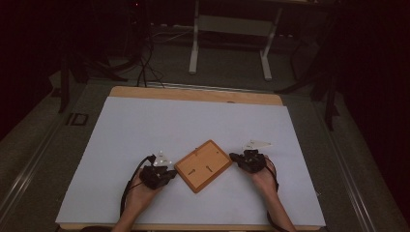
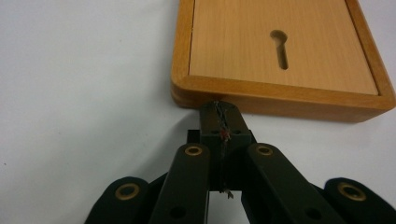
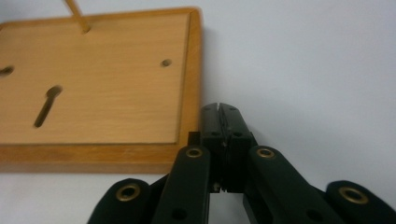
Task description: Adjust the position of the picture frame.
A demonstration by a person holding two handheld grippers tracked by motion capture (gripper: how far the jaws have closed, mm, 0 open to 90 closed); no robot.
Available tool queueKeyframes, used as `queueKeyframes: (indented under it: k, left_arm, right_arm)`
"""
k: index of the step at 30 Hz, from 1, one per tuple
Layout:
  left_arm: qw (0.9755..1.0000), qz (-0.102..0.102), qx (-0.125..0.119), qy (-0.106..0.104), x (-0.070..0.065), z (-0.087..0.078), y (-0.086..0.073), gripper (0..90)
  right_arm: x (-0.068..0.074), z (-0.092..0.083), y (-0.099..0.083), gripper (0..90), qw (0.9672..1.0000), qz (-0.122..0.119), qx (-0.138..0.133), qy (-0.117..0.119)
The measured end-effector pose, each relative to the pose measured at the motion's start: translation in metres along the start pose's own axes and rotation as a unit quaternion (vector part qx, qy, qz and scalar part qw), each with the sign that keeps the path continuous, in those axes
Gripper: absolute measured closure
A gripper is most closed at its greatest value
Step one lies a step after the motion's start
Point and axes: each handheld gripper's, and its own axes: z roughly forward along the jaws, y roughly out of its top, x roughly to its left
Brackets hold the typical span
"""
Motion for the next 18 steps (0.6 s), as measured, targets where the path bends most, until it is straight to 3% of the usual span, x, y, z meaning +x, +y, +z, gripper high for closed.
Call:
queueKeyframes:
  k: [8, 18]
  left_arm:
    - [0.9997, -0.010, -0.008, 0.020, 0.010, 0.007, 0.008, 89.9]
    - [0.9995, -0.015, -0.019, 0.020, 0.026, 0.020, 0.021, 90.0]
  right_arm:
    - [0.001, -0.007, -0.002, 90.0, 0.9997, -0.003, 0.019, 0.017]
    - [0.013, -0.024, -0.013, 90.0, 0.9986, -0.019, 0.041, 0.027]
